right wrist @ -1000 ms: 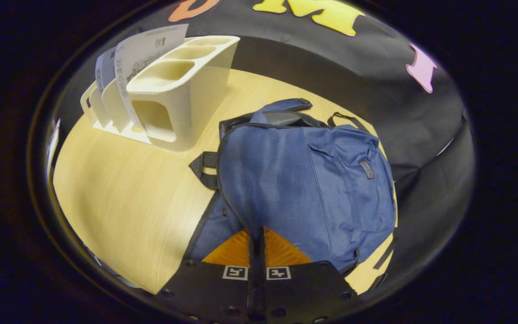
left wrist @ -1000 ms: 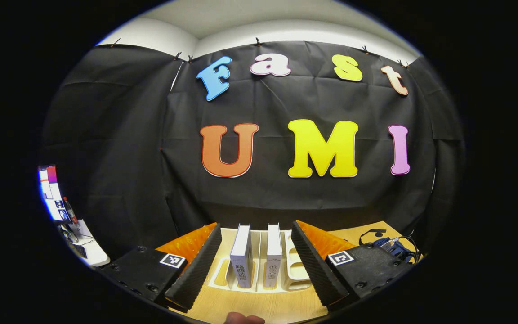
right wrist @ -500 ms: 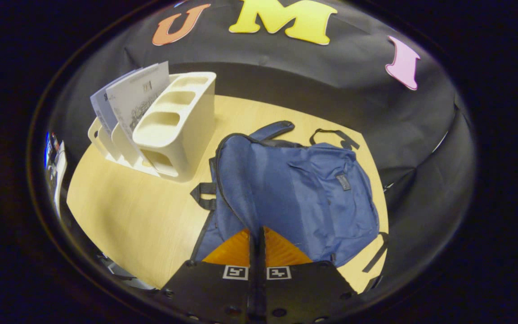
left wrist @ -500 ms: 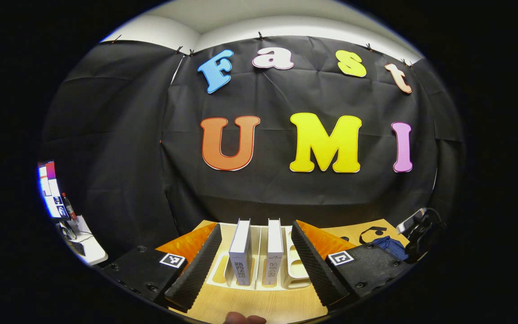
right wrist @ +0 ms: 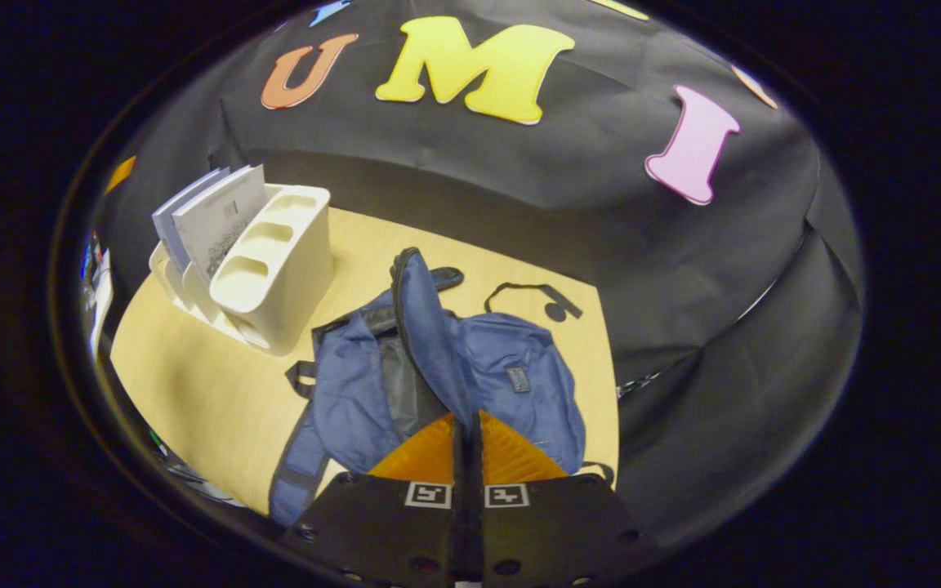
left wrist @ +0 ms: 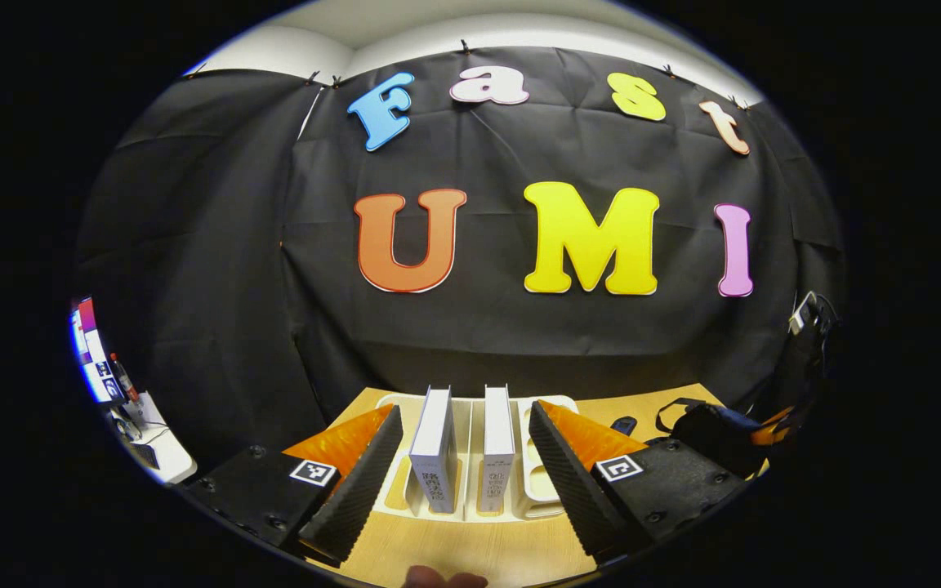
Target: Open the schoolbag, grab two books from the bookshelf and put them into the schoolbag.
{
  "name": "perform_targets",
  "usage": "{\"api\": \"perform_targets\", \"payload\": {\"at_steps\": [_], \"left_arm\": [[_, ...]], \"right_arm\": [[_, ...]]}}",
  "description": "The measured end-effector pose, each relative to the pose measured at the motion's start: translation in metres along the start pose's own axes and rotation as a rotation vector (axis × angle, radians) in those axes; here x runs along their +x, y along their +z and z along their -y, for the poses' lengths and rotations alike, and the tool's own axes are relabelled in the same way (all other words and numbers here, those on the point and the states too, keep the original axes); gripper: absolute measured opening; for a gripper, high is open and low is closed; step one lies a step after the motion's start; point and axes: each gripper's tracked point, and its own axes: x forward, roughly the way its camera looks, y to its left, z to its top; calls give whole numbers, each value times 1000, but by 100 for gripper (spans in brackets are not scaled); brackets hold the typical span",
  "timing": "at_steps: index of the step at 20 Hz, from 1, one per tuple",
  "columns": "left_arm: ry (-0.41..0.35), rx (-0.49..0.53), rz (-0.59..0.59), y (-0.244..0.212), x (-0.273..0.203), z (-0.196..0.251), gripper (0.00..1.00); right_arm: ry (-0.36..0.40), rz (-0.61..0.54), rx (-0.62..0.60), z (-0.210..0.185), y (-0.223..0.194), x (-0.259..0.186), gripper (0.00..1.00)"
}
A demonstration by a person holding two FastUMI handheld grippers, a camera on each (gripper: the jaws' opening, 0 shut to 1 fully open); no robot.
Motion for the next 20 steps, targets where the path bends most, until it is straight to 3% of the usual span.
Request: {"api": "perform_targets", "payload": {"at_steps": [6,12,20], "left_arm": [[-15,1,-80,-1,22,-1,99],[-84,18,-281,-20,66,12,99],[-169,29,-506,-28,125,30,99]], "right_arm": [[-32,17,-4,52,13,8,0],[-46,4,56,98,11,25,0],[-22,-23,131,132,-1,36,0]]}}
